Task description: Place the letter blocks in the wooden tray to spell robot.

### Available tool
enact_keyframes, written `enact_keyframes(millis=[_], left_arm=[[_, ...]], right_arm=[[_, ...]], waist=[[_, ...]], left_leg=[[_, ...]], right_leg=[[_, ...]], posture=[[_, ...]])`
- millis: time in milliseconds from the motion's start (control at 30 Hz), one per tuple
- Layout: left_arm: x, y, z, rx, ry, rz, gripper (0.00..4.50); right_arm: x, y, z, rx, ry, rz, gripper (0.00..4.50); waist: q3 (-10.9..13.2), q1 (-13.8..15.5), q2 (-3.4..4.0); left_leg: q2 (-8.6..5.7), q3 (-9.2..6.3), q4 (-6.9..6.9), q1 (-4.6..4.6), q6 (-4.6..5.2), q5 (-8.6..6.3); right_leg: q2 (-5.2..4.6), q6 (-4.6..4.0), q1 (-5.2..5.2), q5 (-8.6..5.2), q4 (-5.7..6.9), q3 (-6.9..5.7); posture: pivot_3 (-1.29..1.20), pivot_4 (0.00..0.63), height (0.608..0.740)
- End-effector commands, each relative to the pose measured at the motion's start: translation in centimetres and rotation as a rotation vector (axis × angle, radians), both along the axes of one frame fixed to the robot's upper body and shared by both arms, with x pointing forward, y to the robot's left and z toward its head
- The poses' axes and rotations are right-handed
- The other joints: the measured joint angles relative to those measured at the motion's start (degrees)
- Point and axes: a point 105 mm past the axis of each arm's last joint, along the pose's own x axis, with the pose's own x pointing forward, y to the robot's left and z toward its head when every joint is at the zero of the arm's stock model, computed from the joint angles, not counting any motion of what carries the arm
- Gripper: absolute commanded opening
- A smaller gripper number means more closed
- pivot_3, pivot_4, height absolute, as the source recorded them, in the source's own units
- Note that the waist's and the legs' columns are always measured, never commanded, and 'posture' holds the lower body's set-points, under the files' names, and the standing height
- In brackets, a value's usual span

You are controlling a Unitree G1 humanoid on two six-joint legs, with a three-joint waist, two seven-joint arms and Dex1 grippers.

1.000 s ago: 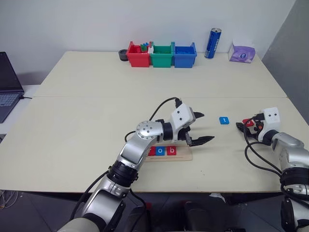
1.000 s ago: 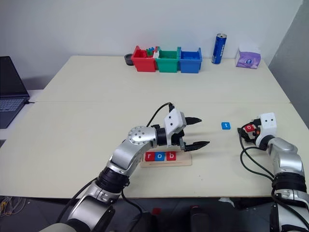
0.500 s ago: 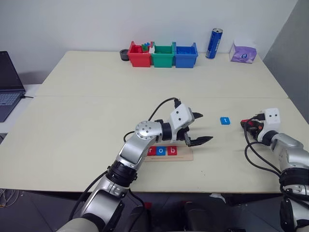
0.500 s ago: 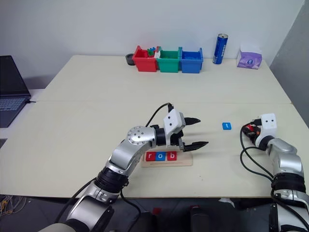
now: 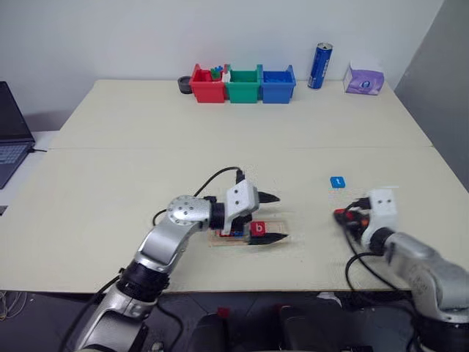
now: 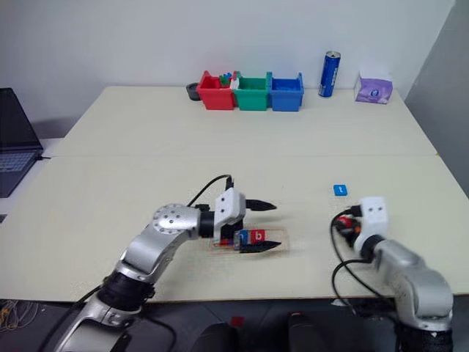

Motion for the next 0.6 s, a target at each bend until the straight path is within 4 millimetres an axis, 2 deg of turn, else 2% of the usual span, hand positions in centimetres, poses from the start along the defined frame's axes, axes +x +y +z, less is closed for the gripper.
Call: enact_keyframes(millis=[33, 233, 367, 500, 533, 600], left_arm=[[-0.7, 1.4, 0.7, 0.01, -0.032, -0.033, 4.5], [-0.6, 1.2, 0.9, -0.001, -0.043, -0.023, 4.5], [-0.6, 0.9, 0.8, -0.01, -0.04, -0.019, 4.5], [-0.6, 1.0, 0.7, -0.011, -0.037, -0.016, 4.5], [-0.6, 1.0, 0.7, -0.012, -0.037, -0.014, 4.5], [-0.5, 1.0, 0.7, -0.013, -0.038, -0.012, 4.5]], right_arm=[[-0.4, 1.7, 1.1, -0.031, -0.035, -0.021, 1.45], [-0.5, 2.6, -0.4, -0.056, 0.011, -0.02, 1.45], [-0.7, 2.5, -0.7, -0.069, 0.021, -0.012, 2.78], [-0.5, 2.6, 0.5, -0.041, -0.025, 0.009, 4.24], [-0.5, 2.7, 1.0, -0.015, -0.04, 0.033, 4.48], [-0.5, 2.9, 1.9, 0.014, -0.072, 0.098, 4.48]], waist=[[0.0, -0.02, 0.0], [-0.01, 0.28, -0.07], [-0.01, 0.12, -0.07], [-0.01, 0.13, -0.08], [-0.01, 0.13, -0.08], [0.0, 0.13, -0.08]], left_leg=[[0.0, 0.0, 0.0, 0.01, 0.0, 0.0], [-0.08, 0.02, 0.03, -0.07, 0.01, 0.0], [-0.02, -0.05, -0.01, -0.05, 0.01, -0.01], [-0.02, -0.07, -0.01, -0.05, 0.01, -0.01], [-0.03, -0.06, 0.0, -0.06, 0.01, -0.01], [-0.03, -0.04, 0.0, -0.06, 0.01, -0.01]], right_leg=[[0.0, 0.01, 0.0, 0.0, -0.01, 0.0], [-0.07, 0.03, 0.01, 0.0, -0.12, -0.08], [-0.01, 0.01, 0.0, -0.02, -0.11, -0.08], [0.0, 0.01, 0.01, -0.02, -0.09, -0.1], [0.0, 0.01, 0.01, -0.02, -0.09, -0.09], [-0.01, 0.01, 0.01, -0.02, -0.09, -0.09]], posture=[[0.0, 0.15, 0.74], [0.0, 0.15, 0.74], [0.0, 0.15, 0.74], [0.0, 0.15, 0.74], [0.0, 0.15, 0.74], [0.0, 0.15, 0.74]])
